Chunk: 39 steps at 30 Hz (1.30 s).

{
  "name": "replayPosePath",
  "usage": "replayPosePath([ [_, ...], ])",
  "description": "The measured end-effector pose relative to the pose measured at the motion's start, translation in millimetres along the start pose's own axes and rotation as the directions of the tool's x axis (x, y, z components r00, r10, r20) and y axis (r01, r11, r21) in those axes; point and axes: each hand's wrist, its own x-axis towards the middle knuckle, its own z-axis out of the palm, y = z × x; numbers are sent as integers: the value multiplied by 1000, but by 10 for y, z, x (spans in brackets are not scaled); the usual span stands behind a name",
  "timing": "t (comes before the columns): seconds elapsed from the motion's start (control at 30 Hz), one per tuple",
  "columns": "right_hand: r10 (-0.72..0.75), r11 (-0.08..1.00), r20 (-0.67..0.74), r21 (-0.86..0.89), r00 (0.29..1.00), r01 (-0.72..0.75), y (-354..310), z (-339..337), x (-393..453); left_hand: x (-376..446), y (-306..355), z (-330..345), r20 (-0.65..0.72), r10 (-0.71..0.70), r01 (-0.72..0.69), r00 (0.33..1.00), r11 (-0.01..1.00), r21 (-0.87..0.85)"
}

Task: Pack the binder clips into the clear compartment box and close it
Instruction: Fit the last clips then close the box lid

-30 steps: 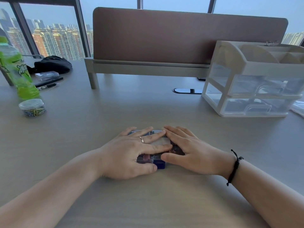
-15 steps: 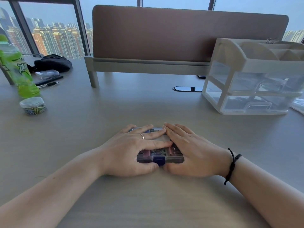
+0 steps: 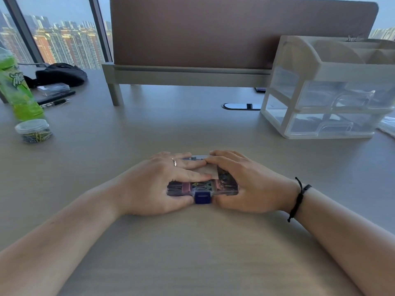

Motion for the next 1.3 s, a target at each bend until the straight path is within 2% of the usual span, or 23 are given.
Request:
replayPosePath([
  [0.17,-6,993,-52,118,999,12,9,-54,25,18,-4,32,-112,67,-58,991,995,85],
  [0.3,28,958,-79,287,996,-4,31,-87,33,23,85,53,-244,112,-62,963,978,201],
  [0.43,72,932,-80,361,994,-39,43,-109,34,60,145,93,-295,220,-115,930,935,335],
  [0.53,104,952,-92,298,990,-72,46,-133,4,69,165,93,-301,247,-125,921,919,373],
  [0.67,-20,991,-256,124,966,54,-30,-143,-44,61,180,70,-317,214,-90,924,927,363],
  [0.77,-163,978,-415,49,895,201,-39,-105,-39,57,165,65,-387,176,-58,905,953,296],
  [0.9,-324,933,-516,-33,793,359,-94,11,9,48,158,41,-424,165,-69,891,970,232],
  [1.07,-349,924,-580,-84,736,373,-92,56,15,52,162,16,-431,185,-80,883,965,251],
  [1.3,-348,927,-581,-98,736,362,-84,74,22,52,167,41,-433,161,-61,887,970,236],
])
